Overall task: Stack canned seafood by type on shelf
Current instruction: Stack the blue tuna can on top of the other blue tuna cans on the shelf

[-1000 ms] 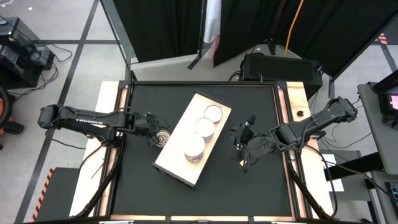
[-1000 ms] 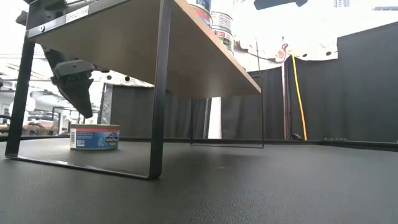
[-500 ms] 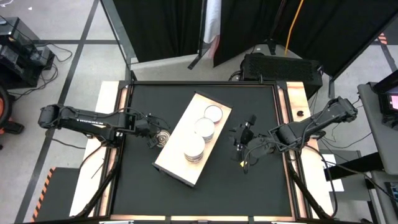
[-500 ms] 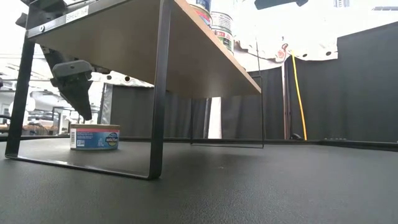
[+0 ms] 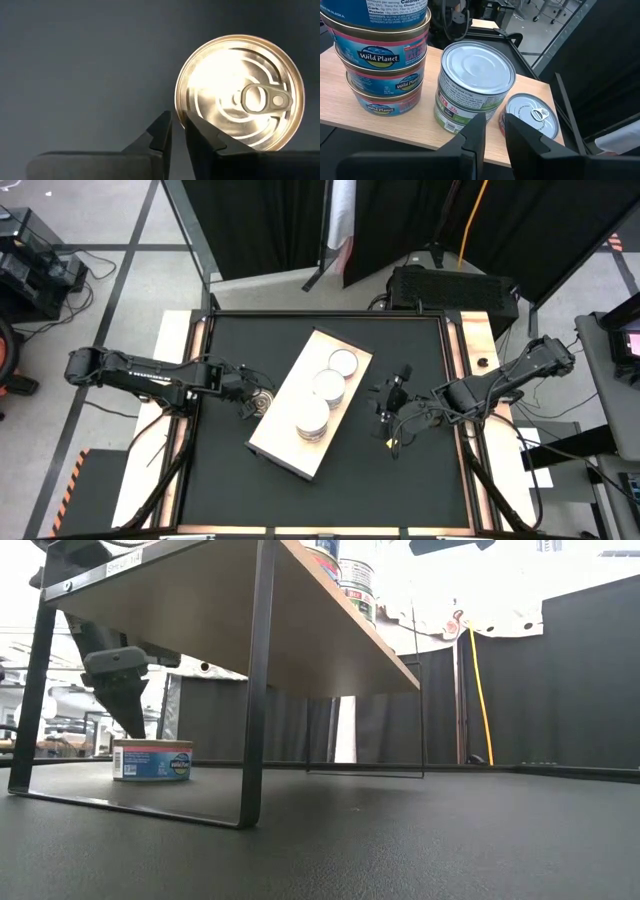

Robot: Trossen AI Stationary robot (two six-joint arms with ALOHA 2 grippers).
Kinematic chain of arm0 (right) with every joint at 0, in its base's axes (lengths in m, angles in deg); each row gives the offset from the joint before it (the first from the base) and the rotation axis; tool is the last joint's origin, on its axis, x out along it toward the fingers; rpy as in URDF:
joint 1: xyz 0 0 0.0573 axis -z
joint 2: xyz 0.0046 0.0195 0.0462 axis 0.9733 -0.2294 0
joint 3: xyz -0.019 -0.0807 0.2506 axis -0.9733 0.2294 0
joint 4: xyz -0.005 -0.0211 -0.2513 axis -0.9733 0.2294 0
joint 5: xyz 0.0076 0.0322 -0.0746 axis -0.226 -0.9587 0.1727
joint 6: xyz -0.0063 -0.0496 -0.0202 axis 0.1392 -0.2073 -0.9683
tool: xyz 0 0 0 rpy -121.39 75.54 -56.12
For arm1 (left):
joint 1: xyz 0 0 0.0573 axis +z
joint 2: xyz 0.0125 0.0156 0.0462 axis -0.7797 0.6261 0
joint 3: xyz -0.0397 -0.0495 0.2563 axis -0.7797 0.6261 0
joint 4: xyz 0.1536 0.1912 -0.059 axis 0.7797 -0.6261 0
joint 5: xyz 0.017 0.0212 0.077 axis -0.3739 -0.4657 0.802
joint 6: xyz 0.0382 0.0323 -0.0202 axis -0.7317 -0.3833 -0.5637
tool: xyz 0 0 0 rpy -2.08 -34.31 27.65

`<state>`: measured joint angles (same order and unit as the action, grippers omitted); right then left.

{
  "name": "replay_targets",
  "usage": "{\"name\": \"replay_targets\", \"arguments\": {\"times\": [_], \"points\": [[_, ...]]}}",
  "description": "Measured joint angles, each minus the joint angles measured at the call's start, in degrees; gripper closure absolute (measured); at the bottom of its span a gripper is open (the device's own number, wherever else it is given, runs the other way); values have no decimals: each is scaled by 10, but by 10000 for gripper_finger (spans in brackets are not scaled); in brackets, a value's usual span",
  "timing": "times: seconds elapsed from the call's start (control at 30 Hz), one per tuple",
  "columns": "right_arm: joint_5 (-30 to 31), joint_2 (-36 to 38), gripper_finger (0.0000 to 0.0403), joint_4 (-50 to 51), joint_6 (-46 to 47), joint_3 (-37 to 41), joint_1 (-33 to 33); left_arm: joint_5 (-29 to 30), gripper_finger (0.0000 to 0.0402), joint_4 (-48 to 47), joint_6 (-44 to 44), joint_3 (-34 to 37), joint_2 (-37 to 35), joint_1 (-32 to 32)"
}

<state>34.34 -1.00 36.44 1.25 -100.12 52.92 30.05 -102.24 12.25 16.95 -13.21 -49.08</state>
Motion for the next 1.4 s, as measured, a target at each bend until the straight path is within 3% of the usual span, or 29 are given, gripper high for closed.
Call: {"name": "replay_targets", "arguments": {"times": [1.03,1.4], "points": [[0,0,337,4,-7,0,0,14,357,-28,34,-6,-5,-15],[0,0,337,4,-7,0,0,28,357,-112,91,-26,-6,-43]]}}
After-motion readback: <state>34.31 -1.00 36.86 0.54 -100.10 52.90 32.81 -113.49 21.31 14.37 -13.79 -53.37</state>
